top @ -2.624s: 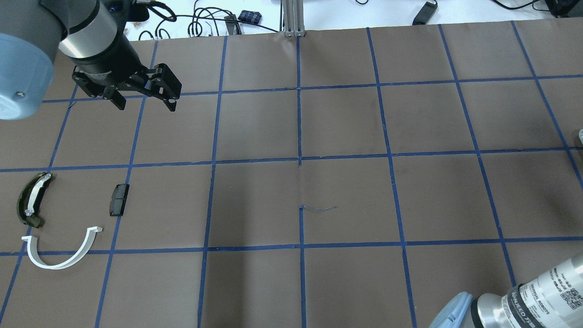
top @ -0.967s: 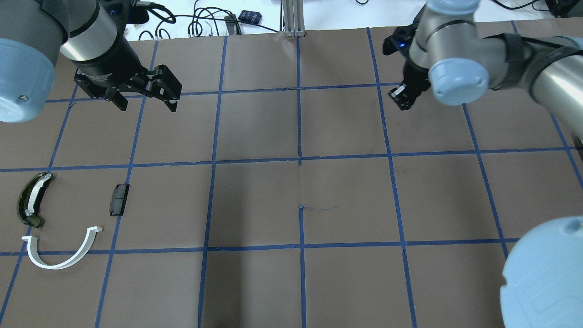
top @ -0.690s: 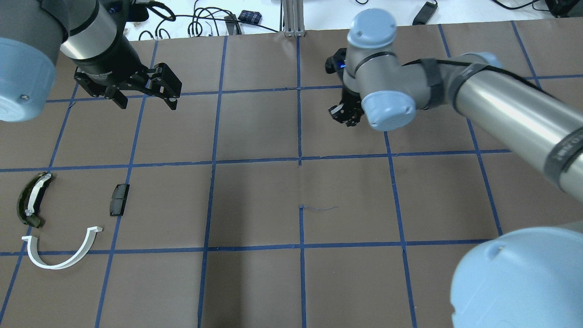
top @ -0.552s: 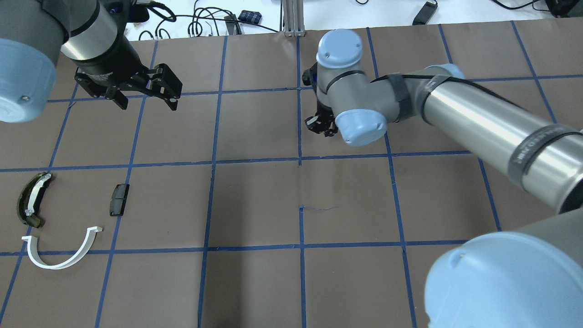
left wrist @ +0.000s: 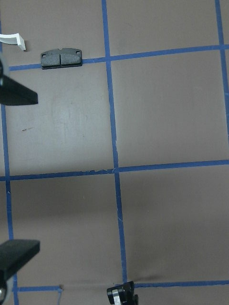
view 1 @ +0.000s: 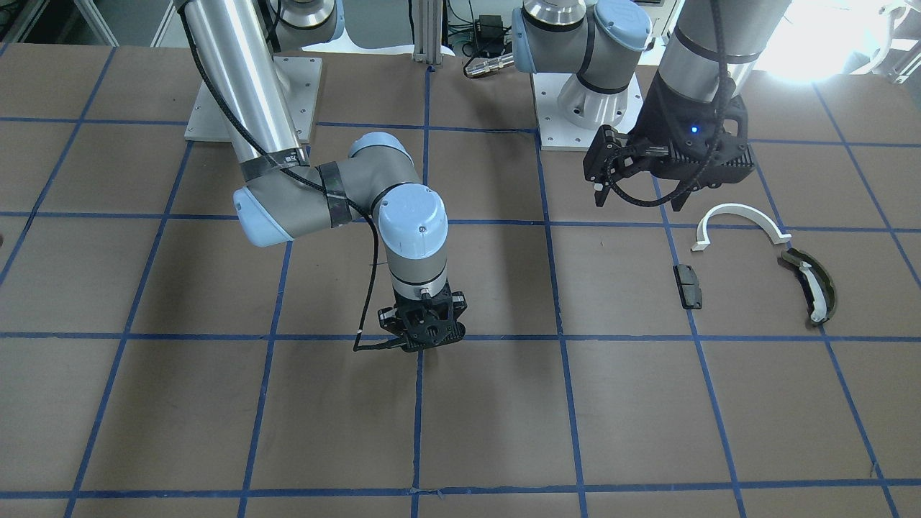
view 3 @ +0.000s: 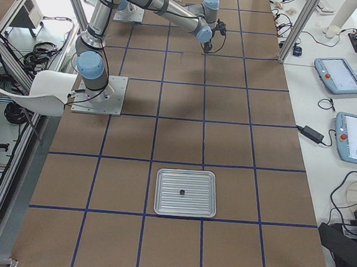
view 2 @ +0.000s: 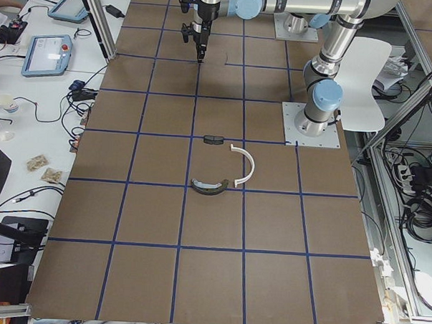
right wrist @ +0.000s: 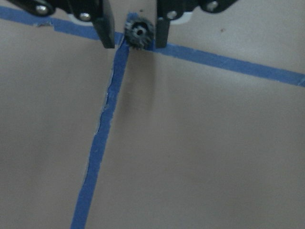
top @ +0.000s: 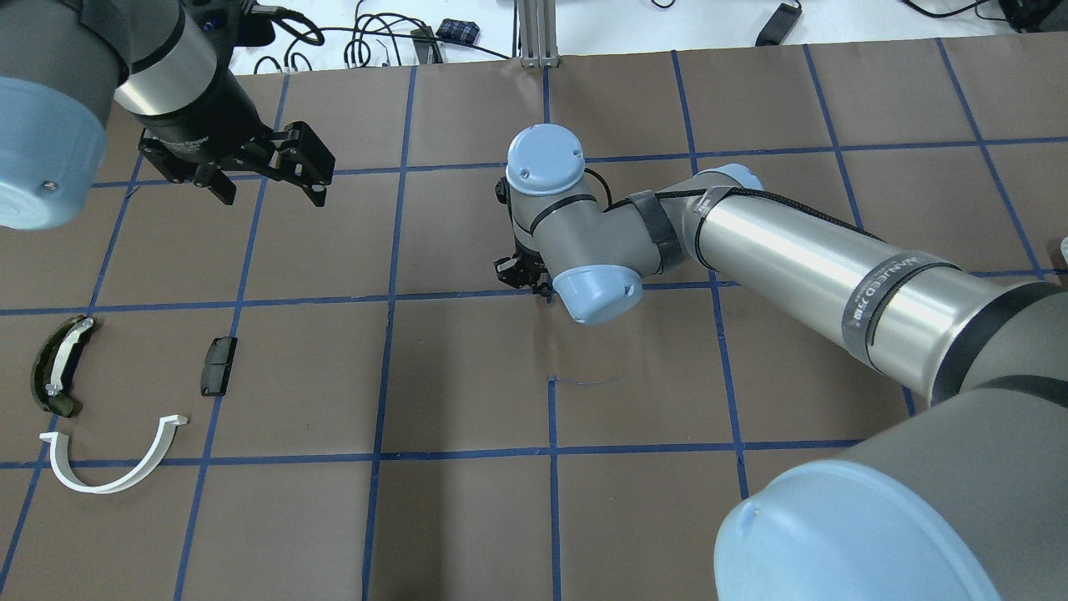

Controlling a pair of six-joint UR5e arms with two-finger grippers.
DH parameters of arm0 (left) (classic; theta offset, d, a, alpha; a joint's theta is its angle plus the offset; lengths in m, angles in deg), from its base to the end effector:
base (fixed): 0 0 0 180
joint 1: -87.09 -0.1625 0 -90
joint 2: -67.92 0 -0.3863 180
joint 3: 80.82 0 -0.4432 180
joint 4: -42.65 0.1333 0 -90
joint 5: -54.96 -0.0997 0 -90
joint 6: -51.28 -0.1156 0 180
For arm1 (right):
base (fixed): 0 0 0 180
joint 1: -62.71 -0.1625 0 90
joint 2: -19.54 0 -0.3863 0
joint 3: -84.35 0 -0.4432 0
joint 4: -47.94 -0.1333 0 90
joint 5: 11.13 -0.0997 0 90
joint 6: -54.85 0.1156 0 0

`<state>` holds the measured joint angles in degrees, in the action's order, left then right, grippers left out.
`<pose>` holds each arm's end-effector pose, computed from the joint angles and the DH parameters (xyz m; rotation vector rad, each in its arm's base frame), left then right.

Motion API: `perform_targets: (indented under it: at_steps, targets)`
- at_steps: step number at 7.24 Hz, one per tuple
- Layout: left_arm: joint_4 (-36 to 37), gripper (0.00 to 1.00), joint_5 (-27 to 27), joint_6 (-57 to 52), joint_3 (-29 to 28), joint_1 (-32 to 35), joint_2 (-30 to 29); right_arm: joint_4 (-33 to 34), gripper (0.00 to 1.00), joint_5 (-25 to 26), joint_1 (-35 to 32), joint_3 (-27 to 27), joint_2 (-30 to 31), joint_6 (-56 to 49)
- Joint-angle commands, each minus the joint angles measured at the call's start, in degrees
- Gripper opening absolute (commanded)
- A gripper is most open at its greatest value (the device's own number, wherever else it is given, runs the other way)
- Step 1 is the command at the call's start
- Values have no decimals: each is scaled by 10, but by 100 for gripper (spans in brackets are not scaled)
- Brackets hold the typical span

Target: Place bearing gear from tray to pile

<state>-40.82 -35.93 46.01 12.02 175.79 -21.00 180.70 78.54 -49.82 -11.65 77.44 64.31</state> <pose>-0.1191 -0.5475 0.4282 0.1070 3.1169 -0.1283 0.3777 -0.5609 0.1092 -0.3545 3.0911 -0.1192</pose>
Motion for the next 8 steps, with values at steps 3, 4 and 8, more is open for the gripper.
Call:
perform_targets:
  at_steps: [3,4,8]
  targets:
    - [11,100,1,9,0,-1,-26,-83,100,71,56,5,108,-7]
    - [27,100,10,48,3,3,-47,-163,100,67,86,4,175,-27]
    - [228,100,34,150,13,128,-220,-294,100,64,165,1,324,-84]
